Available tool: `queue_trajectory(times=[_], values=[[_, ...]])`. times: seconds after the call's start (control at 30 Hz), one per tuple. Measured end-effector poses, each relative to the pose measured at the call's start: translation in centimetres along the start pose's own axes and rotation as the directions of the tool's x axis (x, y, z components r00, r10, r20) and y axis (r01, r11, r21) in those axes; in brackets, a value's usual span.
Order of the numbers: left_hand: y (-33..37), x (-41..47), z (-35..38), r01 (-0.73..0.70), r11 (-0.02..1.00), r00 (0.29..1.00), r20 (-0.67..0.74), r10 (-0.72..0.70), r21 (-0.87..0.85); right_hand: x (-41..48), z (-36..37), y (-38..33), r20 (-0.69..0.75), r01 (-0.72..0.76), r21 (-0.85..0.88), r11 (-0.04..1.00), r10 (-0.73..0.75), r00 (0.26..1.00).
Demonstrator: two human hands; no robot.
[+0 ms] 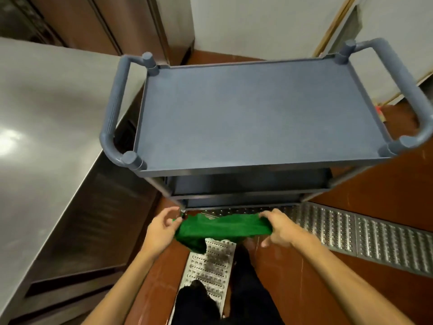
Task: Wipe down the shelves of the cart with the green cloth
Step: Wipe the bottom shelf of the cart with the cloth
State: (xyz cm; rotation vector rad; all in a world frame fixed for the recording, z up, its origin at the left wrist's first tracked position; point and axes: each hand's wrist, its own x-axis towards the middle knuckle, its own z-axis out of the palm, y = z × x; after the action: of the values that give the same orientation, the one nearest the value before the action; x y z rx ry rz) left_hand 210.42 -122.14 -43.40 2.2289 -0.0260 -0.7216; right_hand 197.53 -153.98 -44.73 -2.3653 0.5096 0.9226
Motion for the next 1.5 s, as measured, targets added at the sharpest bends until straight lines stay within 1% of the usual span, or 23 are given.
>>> queue_trajectory(times=[0.07, 0.1, 0.17, 0.2, 0.23, 0.3, 0.4, 0.47, 0.53, 0.63, 0.7, 0.77, 0.83, 0.9, 0.97, 1.03, 1.1, 1.13, 1.23, 1.3, 1.37, 1.47, 1.5], values=[[-0.4, 1.2, 0.8, -0.09, 0.979, 0.99, 0.122, 0.068, 0.185, 2.1, 0.6, 0.0, -0.036, 0.031, -0.125, 0.992, -0.036, 0.999], [-0.9, 2.1, 1.4, -0.147, 0.942, 0.975, 0.205, 0.086, 0.303, 3.2, 0.9, 0.1, -0.055, 0.036, -0.162, 0.986, -0.045, 0.997], [-2.6, 4.3, 3.0, -0.191, 0.843, 0.951, 0.307, 0.032, 0.503, 5.2, 1.8, 0.3, -0.059, 0.045, -0.217, 0.975, -0.059, 0.997], [-3.4, 5.5, 3.8, -0.194, 0.812, 0.95, 0.313, 0.015, 0.55, 6.2, 2.3, 0.3, -0.062, 0.056, -0.248, 0.967, -0.073, 0.995], [-4.2, 6.6, 4.6, -0.206, 0.798, 0.953, 0.3, 0.033, 0.566, 7.2, 2.7, 0.3, -0.068, 0.049, -0.276, 0.96, -0.07, 0.995], [-5.4, 9.0, 6.1, -0.227, 0.798, 0.966, 0.232, 0.112, 0.559, 9.8, 3.5, 0.8, -0.132, 0.017, -0.288, 0.957, -0.058, 0.99], [-8.2, 13.3, 8.3, -0.22, 0.798, 0.975, 0.107, 0.193, 0.561, 14.4, 5.4, 2.9, -0.245, 0.013, -0.164, 0.986, -0.053, 0.968], [-11.0, 16.1, 9.7, -0.207, 0.823, 0.977, 0.072, 0.2, 0.53, 17.3, 7.0, 4.4, -0.268, 0.038, 0.031, 0.999, -0.028, 0.963], [-14.1, 18.4, 11.4, -0.252, 0.826, 0.967, 0.092, 0.24, 0.504, 19.7, 9.0, 5.5, -0.253, 0.05, 0.197, 0.979, 0.002, 0.967], [-18.5, 21.5, 14.5, -0.328, 0.795, 0.944, 0.137, 0.302, 0.511, 23.3, 12.8, 7.2, -0.235, 0.056, 0.349, 0.935, 0.03, 0.971], [-20.9, 23.7, 16.5, -0.345, 0.772, 0.938, 0.157, 0.31, 0.534, 25.9, 15.0, 8.5, -0.226, 0.085, 0.452, 0.888, 0.022, 0.974], [-23.4, 26.3, 18.0, -0.346, 0.796, 0.937, 0.142, 0.319, 0.497, 28.7, 16.7, 9.7, -0.215, 0.119, 0.485, 0.866, -0.013, 0.976], [-25.5, 29.1, 18.9, -0.39, 0.846, 0.92, 0.113, 0.375, 0.363, 31.4, 18.0, 10.6, -0.189, 0.132, 0.498, 0.857, -0.041, 0.981], [-27.1, 31.6, 19.4, -0.452, 0.859, 0.892, 0.121, 0.436, 0.241, 34.0, 18.6, 11.5, -0.162, 0.173, 0.575, 0.8, -0.095, 0.982], [-28.1, 33.5, 19.8, -0.447, 0.874, 0.894, 0.127, 0.43, 0.189, 36.3, 18.8, 12.1, -0.186, 0.241, 0.659, 0.712, -0.156, 0.97], [-28.9, 35.0, 20.3, -0.415, 0.9, 0.906, 0.152, 0.396, 0.135, 38.6, 19.1, 12.7, -0.269, 0.337, 0.742, 0.58, -0.202, 0.942], [-29.7, 36.3, 21.0, -0.387, 0.921, 0.907, 0.198, 0.371, 0.048, 41.0, 19.5, 13.3, -0.345, 0.386, 0.816, 0.431, -0.172, 0.923], [-30.1, 37.1, 21.5, -0.383, 0.924, 0.906, 0.203, 0.371, 0.02, 42.3, 19.7, 13.6, -0.366, 0.39, 0.84, 0.378, -0.136, 0.92], [-30.9, 39.6, 22.7, -0.365, 0.927, 0.9, 0.222, 0.374, -0.083, 46.5, 20.5, 14.7, -0.39, 0.398, 0.846, 0.355, -0.095, 0.916], [-30.9, 41.2, 23.3, -0.293, 0.939, 0.91, 0.25, 0.332, -0.181, 48.8, 20.7, 15.1, -0.363, 0.377, 0.873, 0.308, -0.103, 0.926], [-30.8, 42.3, 24.3, -0.225, 0.955, 0.934, 0.236, 0.268, -0.195, 50.6, 20.8, 15.3, -0.311, 0.332, 0.899, 0.286, -0.119, 0.943], [-30.7, 44.7, 26.5, -0.069, 0.976, 0.976, 0.19, 0.109, -0.205, 53.3, 20.1, 15.3, -0.274, 0.292, 0.898, 0.328, -0.1, 0.956], [-31.2, 45.4, 26.8, -0.037, 0.98, 0.976, 0.203, 0.077, -0.195, 54.2, 19.7, 15.1, -0.269, 0.298, 0.903, 0.311, -0.133, 0.954]])
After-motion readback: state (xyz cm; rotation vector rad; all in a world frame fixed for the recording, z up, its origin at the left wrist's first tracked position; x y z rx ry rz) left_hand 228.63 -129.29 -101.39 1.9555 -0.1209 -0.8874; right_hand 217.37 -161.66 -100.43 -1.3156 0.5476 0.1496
